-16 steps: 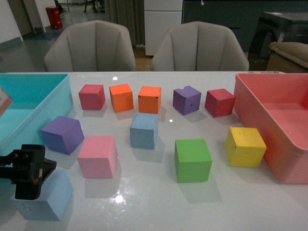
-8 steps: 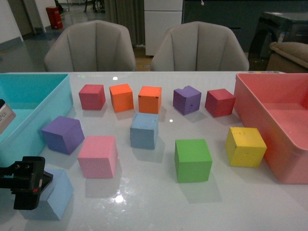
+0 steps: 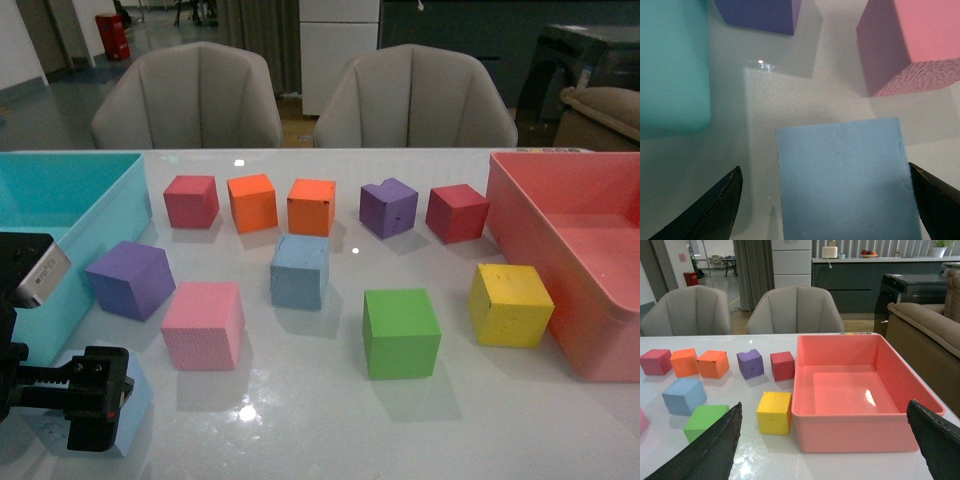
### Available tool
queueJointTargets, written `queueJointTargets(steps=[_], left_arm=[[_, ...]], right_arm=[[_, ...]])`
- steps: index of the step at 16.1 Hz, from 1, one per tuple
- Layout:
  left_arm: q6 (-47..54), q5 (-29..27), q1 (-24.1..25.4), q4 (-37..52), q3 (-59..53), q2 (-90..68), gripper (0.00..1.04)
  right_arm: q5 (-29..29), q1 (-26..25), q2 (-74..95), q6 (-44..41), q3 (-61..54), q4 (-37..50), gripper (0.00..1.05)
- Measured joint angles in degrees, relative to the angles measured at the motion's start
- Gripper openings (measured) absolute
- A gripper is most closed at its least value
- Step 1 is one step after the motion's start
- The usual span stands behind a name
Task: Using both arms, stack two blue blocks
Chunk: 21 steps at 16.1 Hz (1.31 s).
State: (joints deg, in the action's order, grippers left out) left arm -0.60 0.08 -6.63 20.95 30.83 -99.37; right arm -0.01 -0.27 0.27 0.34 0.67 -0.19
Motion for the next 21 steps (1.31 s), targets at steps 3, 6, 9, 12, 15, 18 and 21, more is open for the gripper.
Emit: queueJointTargets(steps=[3, 6, 9, 12, 15, 18, 21], left_arm=[[0.04, -0.37, -1.33, 2.14, 0.00, -3.76, 0.98], [1.11, -1.86, -2.56, 5.05, 0.09, -8.41, 0.98], [2.12, -3.37, -2.99, 5.51, 0.35, -9.38, 0.75], [2.89, -3.28, -5.57, 1.81, -0.33, -1.90, 0.55], [3.43, -2.40, -9.55, -5.05, 3.04, 6.73, 0.52], [3.82, -3.72, -16.55, -10.36, 14.45, 5.84, 0.51], [3.54, -5.27, -21.38, -17.22, 29.22, -5.55, 0.51]], right_arm=[[0.00, 0.00, 0.00, 0.00, 0.00, 0.00, 0.98], [0.02, 0.00, 0.00, 0.00, 0.00, 0.00, 0.98], [0.02, 0.00, 0.00, 0.00, 0.00, 0.00, 0.98], [0.00, 0.00, 0.00, 0.02, 0.00, 0.00, 0.98], [0.00, 0.00, 0.00, 0.00, 0.00, 0.00, 0.98], [0.02, 0.00, 0.00, 0.00, 0.00, 0.00, 0.98], [0.02, 0.00, 0.00, 0.00, 0.00, 0.00, 0.98]])
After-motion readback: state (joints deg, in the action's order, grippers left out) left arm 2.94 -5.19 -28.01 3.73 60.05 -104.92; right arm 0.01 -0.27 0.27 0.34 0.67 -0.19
